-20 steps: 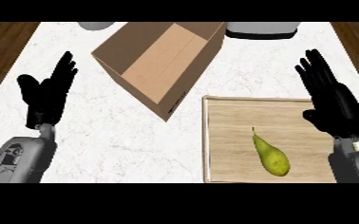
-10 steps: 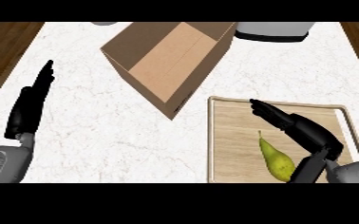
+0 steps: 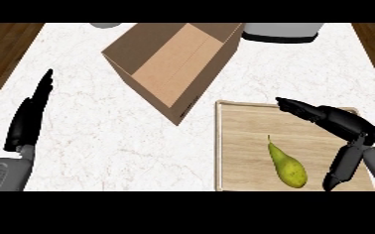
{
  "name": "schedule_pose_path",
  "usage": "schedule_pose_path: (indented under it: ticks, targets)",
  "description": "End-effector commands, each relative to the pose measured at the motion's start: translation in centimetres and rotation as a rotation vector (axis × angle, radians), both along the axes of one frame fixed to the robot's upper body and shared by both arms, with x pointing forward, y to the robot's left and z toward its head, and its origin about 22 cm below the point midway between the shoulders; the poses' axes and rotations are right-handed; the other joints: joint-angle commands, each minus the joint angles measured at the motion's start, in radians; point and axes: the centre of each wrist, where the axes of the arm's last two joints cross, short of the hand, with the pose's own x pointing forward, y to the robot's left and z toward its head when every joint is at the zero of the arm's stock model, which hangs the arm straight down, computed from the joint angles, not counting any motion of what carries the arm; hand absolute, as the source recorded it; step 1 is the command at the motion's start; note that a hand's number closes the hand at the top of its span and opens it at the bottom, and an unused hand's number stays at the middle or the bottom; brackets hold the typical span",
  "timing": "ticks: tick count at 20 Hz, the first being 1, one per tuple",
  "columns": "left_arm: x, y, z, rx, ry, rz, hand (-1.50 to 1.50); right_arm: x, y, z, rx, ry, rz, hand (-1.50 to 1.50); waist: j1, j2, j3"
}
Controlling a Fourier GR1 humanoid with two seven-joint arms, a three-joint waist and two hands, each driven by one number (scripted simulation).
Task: Pick the pear from the tray and place it in the cardboard box
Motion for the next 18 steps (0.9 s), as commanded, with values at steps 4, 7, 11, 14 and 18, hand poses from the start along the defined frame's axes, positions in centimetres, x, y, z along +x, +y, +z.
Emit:
schedule_pose_path:
  ticks: [4, 7, 11, 14, 18]
  targets:
    - [0.8, -0.3, 0.8, 0.008, -0.016, -0.015, 0.0, 3.3, 1.4, 4.0, -0.216, -0.079, 0.34, -1.5, 0.012, 0.004, -0.002]
    - [-0.1, -0.4, -0.4, 0.023, -0.009, -0.011, 0.0, 3.5, 3.8, 3.8, -0.305, -0.107, 0.455, -1.5, 0.006, -0.003, -0.004]
    - [0.6, -1.5, -0.5, 0.011, -0.008, -0.001, 0.0, 4.1, 5.8, 2.4, -0.431, -0.123, 0.56, -1.5, 0.003, 0.001, -0.004]
    - [1.0, 0.6, 1.3, 0.023, -0.015, 0.011, 0.0, 5.1, 6.1, 2.2, -0.462, -0.119, 0.604, -1.5, 0.001, 0.0, -0.005]
    - [-0.3, 0.7, 0.0, 0.022, 0.004, 0.01, 0.0, 5.0, 6.0, -0.1, -0.534, -0.119, 0.654, -1.5, -0.009, -0.003, -0.005]
